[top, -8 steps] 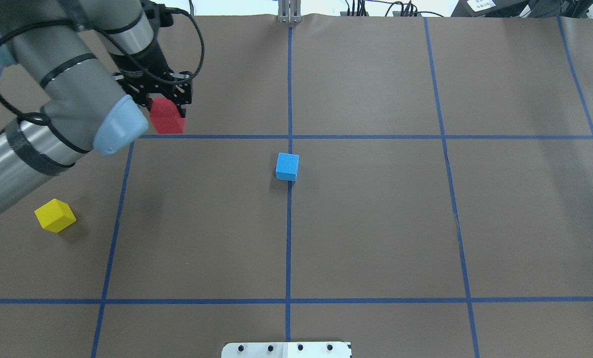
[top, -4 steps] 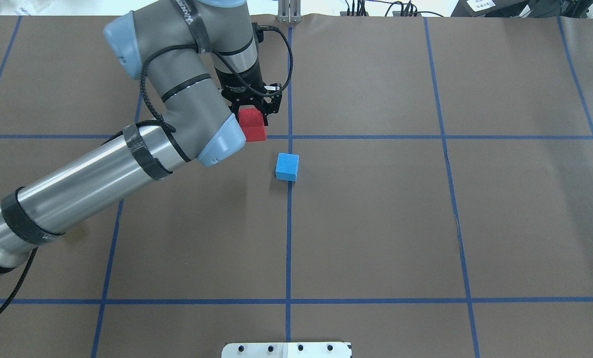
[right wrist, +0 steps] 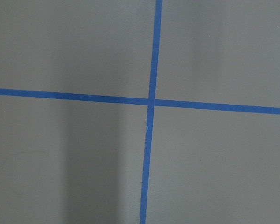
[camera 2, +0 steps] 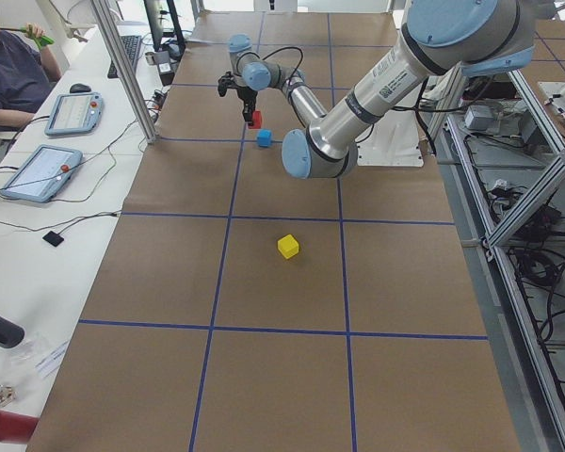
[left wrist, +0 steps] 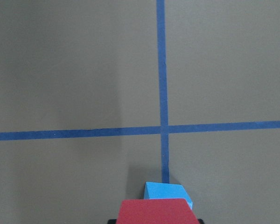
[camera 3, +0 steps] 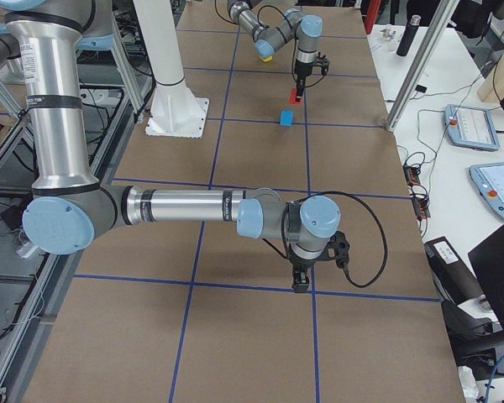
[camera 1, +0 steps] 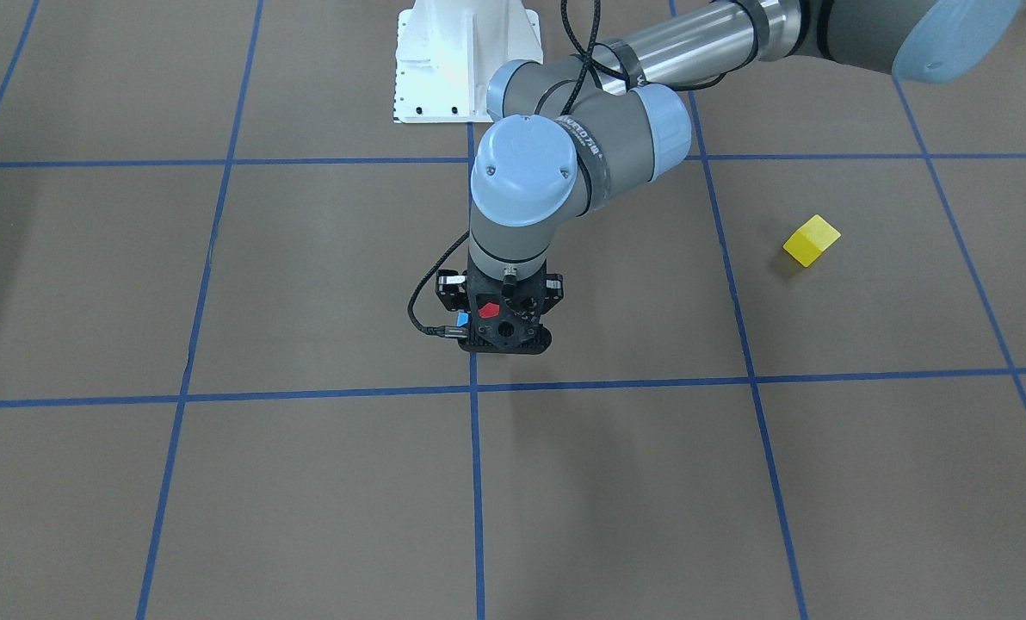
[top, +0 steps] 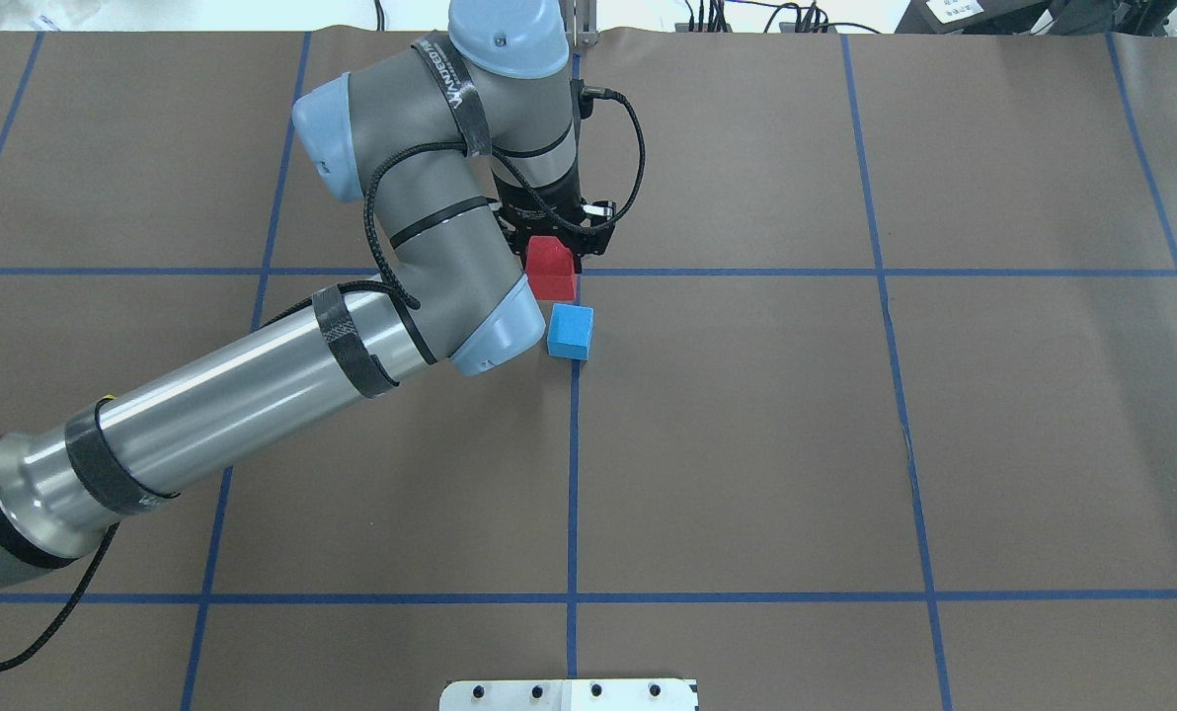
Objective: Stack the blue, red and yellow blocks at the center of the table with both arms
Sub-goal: 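Carry the red cube over the blue cube, then lower the red cube onto the blue cube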
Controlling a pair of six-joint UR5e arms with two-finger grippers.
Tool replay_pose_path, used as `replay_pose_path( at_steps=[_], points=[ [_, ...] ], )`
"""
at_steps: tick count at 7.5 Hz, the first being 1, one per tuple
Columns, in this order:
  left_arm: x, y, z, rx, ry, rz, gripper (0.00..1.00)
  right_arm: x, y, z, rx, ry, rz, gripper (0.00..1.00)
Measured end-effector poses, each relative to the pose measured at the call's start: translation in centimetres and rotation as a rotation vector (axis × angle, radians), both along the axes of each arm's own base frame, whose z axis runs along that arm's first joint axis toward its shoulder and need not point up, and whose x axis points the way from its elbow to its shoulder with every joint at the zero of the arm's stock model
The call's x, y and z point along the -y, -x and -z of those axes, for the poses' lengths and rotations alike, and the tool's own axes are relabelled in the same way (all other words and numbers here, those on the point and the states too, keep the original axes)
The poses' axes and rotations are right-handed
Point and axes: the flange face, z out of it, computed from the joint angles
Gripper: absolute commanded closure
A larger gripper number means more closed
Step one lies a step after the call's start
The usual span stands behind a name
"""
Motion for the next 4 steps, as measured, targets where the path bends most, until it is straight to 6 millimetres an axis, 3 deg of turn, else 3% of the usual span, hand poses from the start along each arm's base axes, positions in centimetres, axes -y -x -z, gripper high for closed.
replay_pose_path(
  at_steps=[4],
  points=[
    [-1.6, -3.4, -0.7, 0.040, -0.021, -0.029, 1.00, 0.0, 0.0, 0.1, 0.011, 0.004, -0.006, 0.01]
  ],
)
